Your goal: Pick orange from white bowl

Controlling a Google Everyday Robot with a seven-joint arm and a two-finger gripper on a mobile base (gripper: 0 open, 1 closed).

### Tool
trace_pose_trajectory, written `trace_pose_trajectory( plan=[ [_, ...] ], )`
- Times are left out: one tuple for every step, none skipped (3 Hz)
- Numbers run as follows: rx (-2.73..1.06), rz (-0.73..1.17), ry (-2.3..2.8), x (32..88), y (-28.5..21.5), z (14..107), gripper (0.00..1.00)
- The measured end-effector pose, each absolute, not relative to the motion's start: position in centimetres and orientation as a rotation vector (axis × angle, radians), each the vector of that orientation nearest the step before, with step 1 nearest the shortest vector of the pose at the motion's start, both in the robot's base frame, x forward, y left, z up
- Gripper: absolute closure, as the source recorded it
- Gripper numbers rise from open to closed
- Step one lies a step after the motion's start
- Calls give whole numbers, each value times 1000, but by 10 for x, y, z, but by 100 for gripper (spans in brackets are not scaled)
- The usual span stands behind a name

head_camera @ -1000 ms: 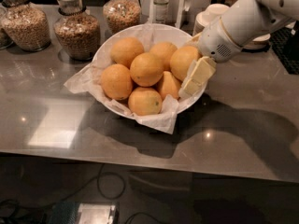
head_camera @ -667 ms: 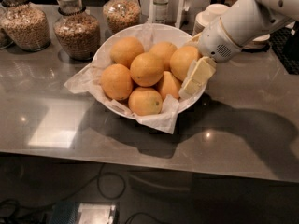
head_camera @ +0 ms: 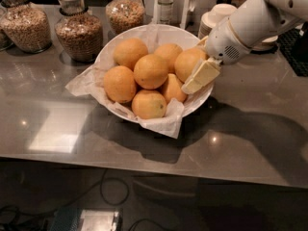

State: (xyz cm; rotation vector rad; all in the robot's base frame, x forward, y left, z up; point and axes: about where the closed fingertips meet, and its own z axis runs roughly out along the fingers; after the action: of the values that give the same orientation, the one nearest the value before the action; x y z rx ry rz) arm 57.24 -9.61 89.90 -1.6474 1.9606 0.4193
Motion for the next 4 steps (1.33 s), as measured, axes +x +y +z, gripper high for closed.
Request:
trace_pose_trajectory(
  plan=[
    [-1647, 420, 1961, 572, -96, 904, 65],
    [-1621, 404, 1962, 559, -101, 925, 88],
    [-1578, 360, 1908, 532, -104, 966, 100],
    [-1537, 366, 1814, 500, -105, 1004, 100]
  ],
)
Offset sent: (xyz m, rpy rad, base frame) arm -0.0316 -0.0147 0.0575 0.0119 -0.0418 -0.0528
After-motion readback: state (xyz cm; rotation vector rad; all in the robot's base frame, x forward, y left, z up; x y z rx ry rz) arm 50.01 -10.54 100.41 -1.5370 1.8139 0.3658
